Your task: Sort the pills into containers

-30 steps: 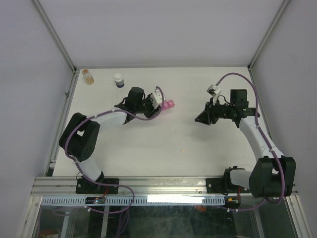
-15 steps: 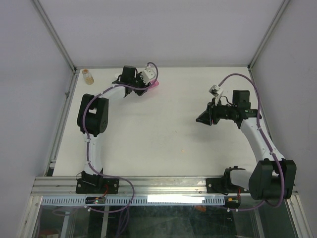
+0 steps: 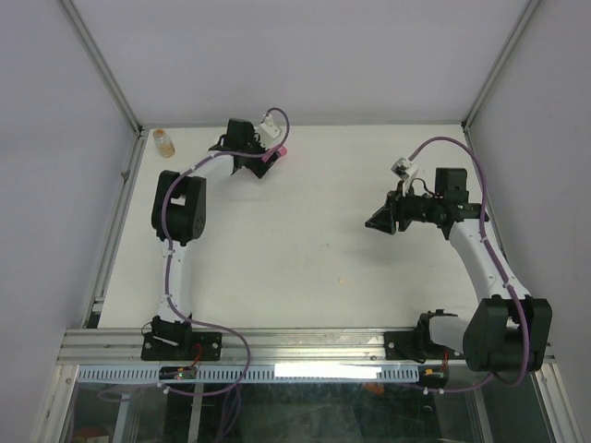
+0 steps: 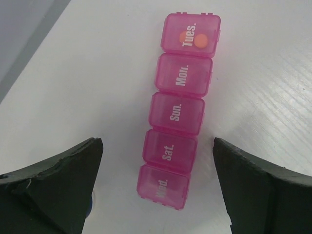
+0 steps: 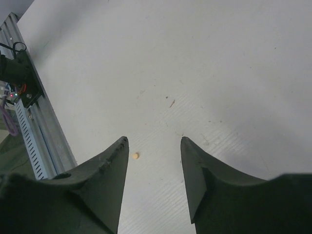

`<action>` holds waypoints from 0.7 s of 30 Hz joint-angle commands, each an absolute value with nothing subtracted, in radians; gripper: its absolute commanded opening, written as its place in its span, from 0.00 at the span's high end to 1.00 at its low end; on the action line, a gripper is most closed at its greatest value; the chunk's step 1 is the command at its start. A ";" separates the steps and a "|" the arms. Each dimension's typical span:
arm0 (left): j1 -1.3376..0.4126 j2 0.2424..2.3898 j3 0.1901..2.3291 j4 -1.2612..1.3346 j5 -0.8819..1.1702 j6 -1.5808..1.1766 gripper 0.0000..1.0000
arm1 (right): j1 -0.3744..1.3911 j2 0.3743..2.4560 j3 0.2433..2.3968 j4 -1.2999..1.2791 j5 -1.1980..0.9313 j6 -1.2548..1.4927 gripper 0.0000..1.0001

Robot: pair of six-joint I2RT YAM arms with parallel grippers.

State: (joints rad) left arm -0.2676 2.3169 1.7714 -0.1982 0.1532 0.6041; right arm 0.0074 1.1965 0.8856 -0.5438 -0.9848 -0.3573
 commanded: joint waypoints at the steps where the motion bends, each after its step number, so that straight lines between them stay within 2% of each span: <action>1: -0.271 2.132 1.756 -0.193 0.189 0.454 0.01 | -0.006 1.159 0.890 -0.514 -0.982 -0.359 0.47; 5: -0.272 1.925 1.672 -0.145 0.318 0.227 0.01 | -0.011 1.099 0.886 -0.484 -0.877 -0.382 0.31; 7: -0.272 1.820 1.605 -0.096 0.384 0.098 0.01 | -0.012 1.042 0.879 -0.450 -0.791 -0.400 0.17; 8: -0.271 1.763 1.561 -0.067 0.405 0.031 0.01 | -0.011 1.012 0.880 -0.434 -0.748 -0.418 0.04; 9: -0.270 1.707 1.519 -0.034 0.421 -0.033 0.01 | -0.012 0.979 0.881 -0.411 -0.697 -0.423 0.01; 12: -0.271 1.556 1.391 0.027 0.440 -0.193 0.01 | -0.012 0.909 0.955 -0.380 -0.502 -0.351 0.01; 14: -0.270 1.452 1.318 0.044 0.445 -0.277 0.01 | -0.013 0.930 1.089 -0.480 -0.451 -0.289 0.01; 16: -0.271 1.337 1.248 0.051 0.442 -0.363 0.01 | -0.014 0.937 1.212 -0.581 -0.506 -0.284 0.00; 21: -0.270 1.105 1.148 -0.003 0.474 -0.482 0.01 | -0.012 0.911 1.377 -0.596 -0.558 -0.121 0.01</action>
